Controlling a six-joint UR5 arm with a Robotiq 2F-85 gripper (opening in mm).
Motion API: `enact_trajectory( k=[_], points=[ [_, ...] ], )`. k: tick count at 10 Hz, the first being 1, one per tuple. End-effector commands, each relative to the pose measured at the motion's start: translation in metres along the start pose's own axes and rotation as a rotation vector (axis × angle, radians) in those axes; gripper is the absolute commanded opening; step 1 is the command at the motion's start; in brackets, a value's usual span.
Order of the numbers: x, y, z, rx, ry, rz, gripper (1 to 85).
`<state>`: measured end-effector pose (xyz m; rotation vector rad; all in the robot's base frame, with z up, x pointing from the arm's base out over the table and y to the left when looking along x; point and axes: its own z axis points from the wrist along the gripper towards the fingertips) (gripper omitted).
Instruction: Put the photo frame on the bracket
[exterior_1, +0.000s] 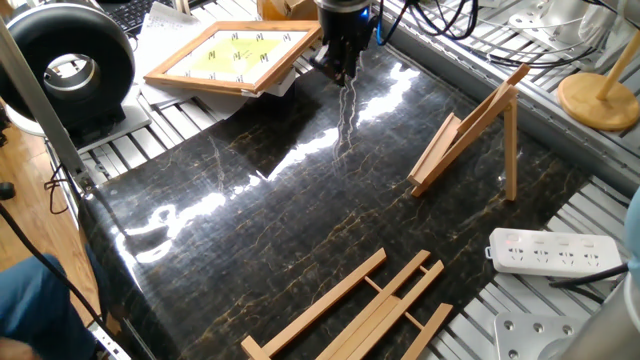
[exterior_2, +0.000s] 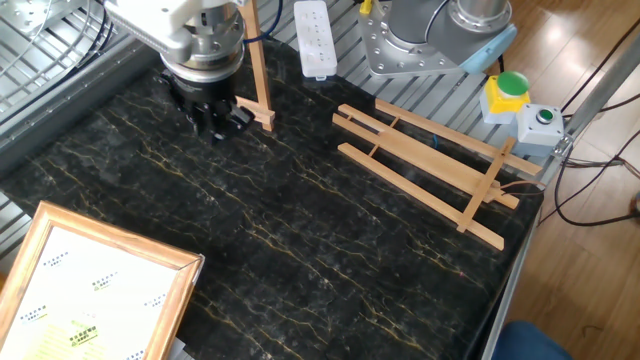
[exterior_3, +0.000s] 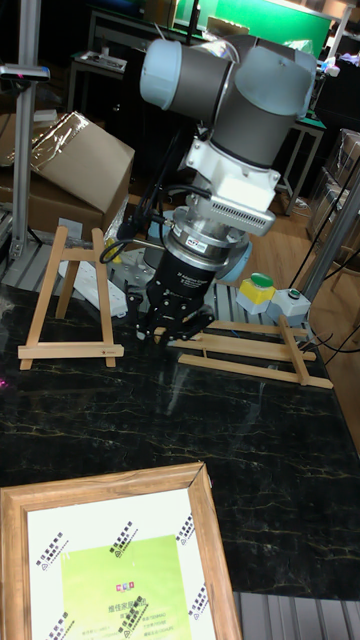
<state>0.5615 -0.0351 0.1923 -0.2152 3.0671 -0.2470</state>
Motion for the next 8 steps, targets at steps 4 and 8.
enact_trajectory(
  k=[4,8],
  points=[
    [-0.001,-0.015,-0.004,0.041,0.004,-0.162,1.0],
    [-0.059,-0.035,-0.001,0.119,-0.188,-0.806,1.0]
  ],
)
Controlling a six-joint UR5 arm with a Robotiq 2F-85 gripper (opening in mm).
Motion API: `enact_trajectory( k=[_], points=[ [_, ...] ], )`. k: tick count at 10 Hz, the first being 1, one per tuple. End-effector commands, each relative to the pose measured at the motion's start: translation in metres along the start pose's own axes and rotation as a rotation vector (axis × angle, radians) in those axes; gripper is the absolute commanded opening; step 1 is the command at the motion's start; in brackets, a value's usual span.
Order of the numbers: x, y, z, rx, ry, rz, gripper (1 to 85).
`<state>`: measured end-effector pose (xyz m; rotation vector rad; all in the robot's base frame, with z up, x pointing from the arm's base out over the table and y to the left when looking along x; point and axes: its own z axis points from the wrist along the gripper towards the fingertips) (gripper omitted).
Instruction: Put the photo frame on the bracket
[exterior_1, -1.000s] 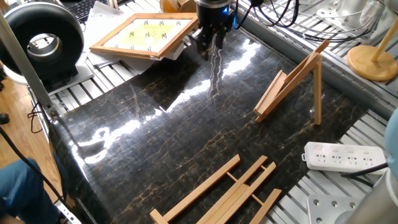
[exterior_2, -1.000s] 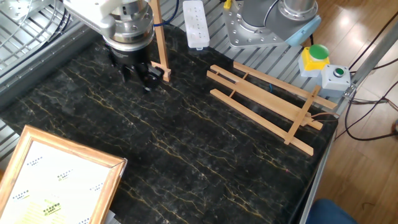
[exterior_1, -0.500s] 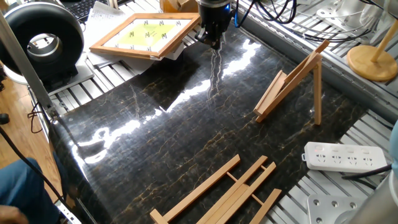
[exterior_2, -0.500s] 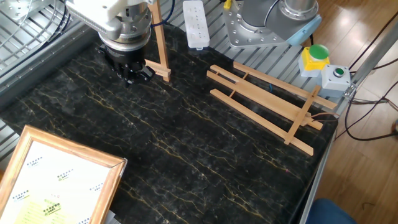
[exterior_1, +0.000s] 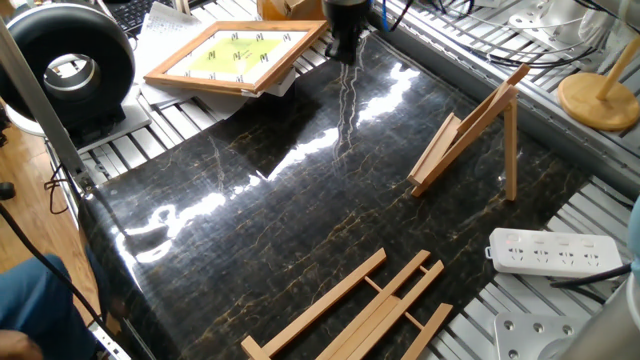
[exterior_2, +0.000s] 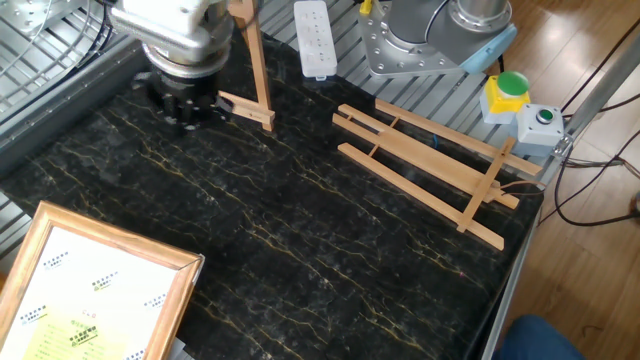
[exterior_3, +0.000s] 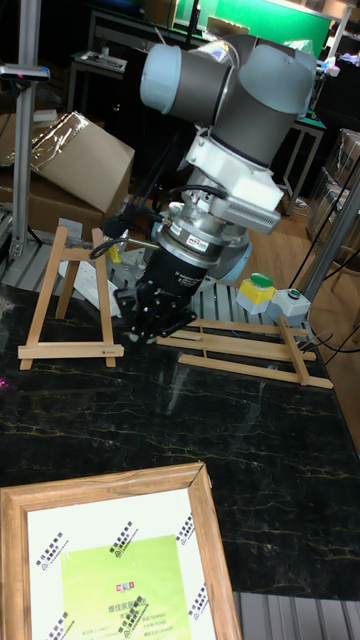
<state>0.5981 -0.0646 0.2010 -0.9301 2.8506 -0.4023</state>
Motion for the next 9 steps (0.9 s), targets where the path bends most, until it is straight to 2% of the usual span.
enact_trajectory(
  k=[1,2,4,5,9],
  points=[
    [-0.043,-0.004,0.005,0.008,-0.162,-0.412,1.0],
    [-0.055,-0.008,0.006,0.039,-0.175,-0.533,1.0],
    [-0.093,-0.042,-0.006,0.211,-0.212,-0.679,1.0],
    [-0.102,-0.052,-0.010,0.258,-0.212,-0.711,1.0],
    [-0.104,-0.045,-0.005,0.246,-0.225,-0.754,1.0]
  ],
)
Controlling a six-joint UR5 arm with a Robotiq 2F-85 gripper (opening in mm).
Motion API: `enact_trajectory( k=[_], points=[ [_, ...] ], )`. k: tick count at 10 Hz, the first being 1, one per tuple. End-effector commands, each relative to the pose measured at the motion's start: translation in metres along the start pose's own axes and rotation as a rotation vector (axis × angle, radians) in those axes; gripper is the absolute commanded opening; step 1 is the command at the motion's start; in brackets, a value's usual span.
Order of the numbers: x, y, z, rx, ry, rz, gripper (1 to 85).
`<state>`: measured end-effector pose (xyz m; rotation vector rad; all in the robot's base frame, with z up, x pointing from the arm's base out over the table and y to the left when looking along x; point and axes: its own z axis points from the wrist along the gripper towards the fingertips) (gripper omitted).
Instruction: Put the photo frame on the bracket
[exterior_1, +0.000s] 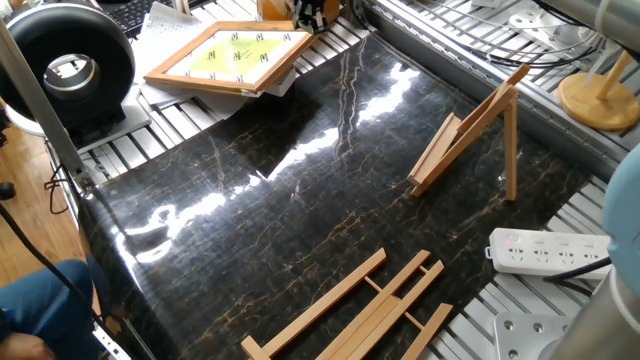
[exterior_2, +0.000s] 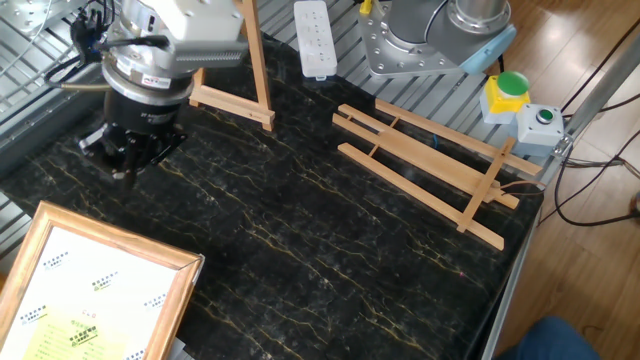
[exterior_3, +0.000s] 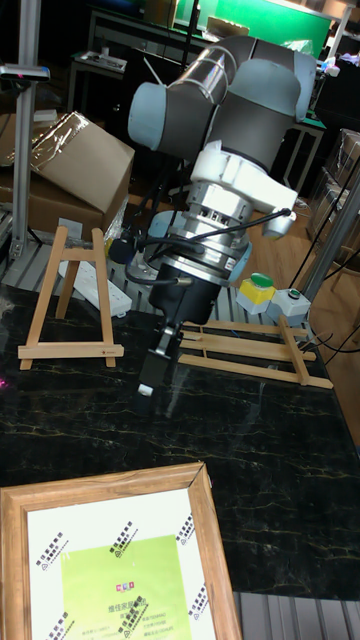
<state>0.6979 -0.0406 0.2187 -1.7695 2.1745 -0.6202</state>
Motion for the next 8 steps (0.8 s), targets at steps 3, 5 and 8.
enact_trajectory(
  k=[3,5,8],
  points=[
    [-0.005,0.001,0.001,0.018,-0.042,-0.078,1.0],
    [0.003,-0.006,0.002,0.041,-0.009,-0.101,1.0],
    [0.013,-0.015,0.001,0.075,0.036,-0.181,1.0]
  ],
)
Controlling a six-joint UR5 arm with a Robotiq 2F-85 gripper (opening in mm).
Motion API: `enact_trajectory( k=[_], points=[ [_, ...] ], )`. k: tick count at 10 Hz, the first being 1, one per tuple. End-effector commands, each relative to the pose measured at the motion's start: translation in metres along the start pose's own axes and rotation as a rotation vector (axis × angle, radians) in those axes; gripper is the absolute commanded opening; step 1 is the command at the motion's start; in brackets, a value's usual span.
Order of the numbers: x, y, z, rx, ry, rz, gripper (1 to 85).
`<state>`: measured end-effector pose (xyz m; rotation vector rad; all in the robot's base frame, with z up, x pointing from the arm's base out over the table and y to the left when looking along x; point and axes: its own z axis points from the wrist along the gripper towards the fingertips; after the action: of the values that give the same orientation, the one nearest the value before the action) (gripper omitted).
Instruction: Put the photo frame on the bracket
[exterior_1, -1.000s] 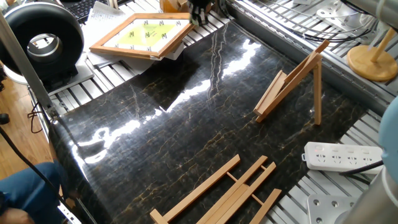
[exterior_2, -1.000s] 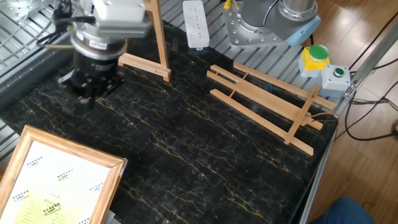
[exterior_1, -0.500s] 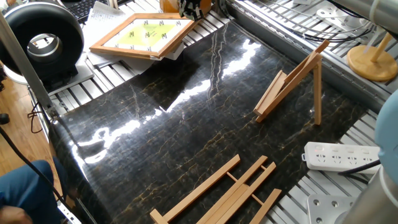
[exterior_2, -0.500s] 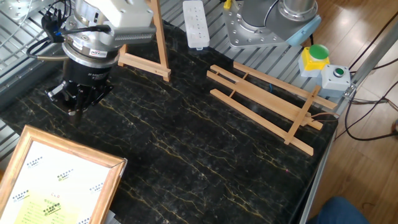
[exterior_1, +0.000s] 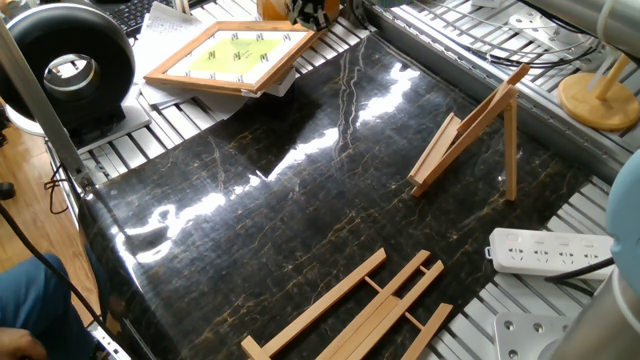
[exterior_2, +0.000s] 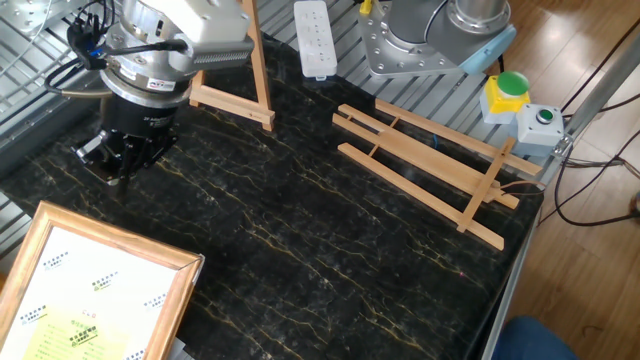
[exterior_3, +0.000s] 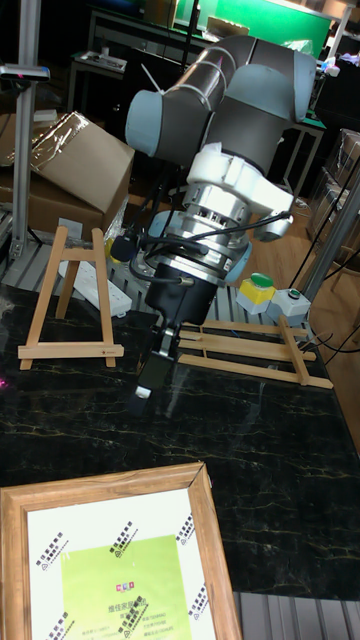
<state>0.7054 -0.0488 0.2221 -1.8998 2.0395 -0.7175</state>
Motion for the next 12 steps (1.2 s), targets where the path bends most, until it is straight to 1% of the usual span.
enact_trajectory(
  k=[1,2,3,4,5,6,7,8,9,10,11,12],
  points=[
    [0.005,0.003,-0.001,-0.013,0.012,-0.090,1.0],
    [-0.005,0.010,-0.001,-0.037,-0.032,-0.154,1.0],
    [-0.018,0.022,-0.002,-0.078,-0.085,-0.179,1.0],
    [-0.021,0.028,-0.003,-0.098,-0.103,-0.239,1.0],
    [-0.019,0.027,-0.003,-0.089,-0.097,-0.294,1.0],
    [-0.015,0.023,-0.002,-0.076,-0.082,-0.335,2.3],
    [-0.012,0.021,0.002,-0.072,-0.068,-0.377,19.0],
    [-0.013,0.023,0.012,-0.080,-0.075,-0.424,41.3],
    [-0.017,0.018,0.022,-0.059,-0.088,-0.449,51.7],
    [-0.019,0.017,0.031,-0.049,-0.094,-0.463,56.0],
    [-0.021,0.013,0.037,-0.028,-0.096,-0.470,59.0],
    [-0.023,0.003,0.040,0.012,-0.092,-0.474,59.7]
  ],
)
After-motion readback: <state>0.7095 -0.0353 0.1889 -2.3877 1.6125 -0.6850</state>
